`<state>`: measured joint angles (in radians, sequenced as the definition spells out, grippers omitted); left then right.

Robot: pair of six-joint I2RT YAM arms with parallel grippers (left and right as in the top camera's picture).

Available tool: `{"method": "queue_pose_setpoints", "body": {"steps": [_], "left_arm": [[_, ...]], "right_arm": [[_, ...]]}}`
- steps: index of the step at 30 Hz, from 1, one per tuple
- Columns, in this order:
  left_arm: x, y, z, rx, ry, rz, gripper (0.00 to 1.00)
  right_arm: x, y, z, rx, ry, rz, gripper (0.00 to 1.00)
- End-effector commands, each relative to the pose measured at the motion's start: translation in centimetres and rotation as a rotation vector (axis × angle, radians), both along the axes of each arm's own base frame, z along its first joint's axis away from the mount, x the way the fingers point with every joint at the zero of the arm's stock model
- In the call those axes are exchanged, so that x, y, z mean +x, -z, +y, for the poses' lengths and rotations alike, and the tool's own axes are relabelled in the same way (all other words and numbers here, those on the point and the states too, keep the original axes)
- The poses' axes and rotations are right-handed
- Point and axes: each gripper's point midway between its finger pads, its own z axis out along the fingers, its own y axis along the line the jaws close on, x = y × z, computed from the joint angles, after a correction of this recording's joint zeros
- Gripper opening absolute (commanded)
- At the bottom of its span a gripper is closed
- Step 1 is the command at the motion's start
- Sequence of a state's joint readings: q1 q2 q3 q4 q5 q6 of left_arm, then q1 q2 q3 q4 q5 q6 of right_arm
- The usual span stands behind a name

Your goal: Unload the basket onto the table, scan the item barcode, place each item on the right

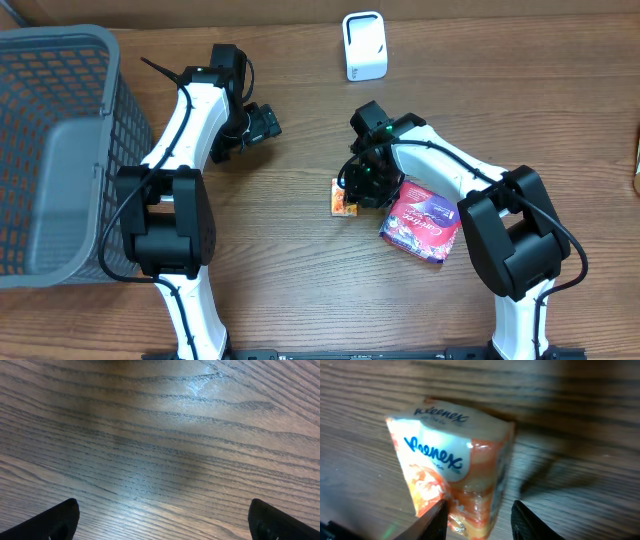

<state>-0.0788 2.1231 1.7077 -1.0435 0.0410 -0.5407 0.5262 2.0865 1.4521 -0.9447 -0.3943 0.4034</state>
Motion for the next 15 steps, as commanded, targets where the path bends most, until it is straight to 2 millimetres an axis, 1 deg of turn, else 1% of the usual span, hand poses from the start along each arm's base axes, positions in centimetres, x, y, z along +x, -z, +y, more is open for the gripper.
{"method": "queue_pose_setpoints", "body": {"steps": [1,2,4,5,7,10,12,15], "left_arm": [[0.1,-0.2,-0.3,0.0,0.015,-0.008,1.0],[0.1,-0.2,-0.3,0.0,0.015,-0.008,1.0],[0.1,-0.2,-0.3,0.0,0.015,-0.008,1.0],[0.1,-0.2,-0.3,0.0,0.015,-0.008,1.0],[0.1,-0.2,-0.3,0.0,0.015,-0.008,1.0],[0.1,-0.2,-0.3,0.0,0.015,-0.008,1.0],[0.1,-0.2,-0.3,0.0,0.015,-0.008,1.0],[0.1,-0.2,-0.3,0.0,0.015,-0.008,1.0]], "right_arm": [[-0.5,-0.1,0.9,0.045,-0.015,0.015,0.41],[-0.3,0.0,0.8,0.037,-0.015,0.007,0.33],[0.0,0.2,0.3,0.012,-0.012,-0.012,0.1],[0.3,0.2,0.1,0.0,-0.009,-0.021,0.04],[0.8,0.1,-0.4,-0.025,-0.002,-0.038,0.04],[1.8,-0.6,-1.4,-0.082,0.011,-0.064,0.04],[2.7,-1.4,-2.6,-0.154,0.017,-0.093,0.04],[4.1,-3.1,-4.4,-0.276,0.021,-0.151,0.04]]}}
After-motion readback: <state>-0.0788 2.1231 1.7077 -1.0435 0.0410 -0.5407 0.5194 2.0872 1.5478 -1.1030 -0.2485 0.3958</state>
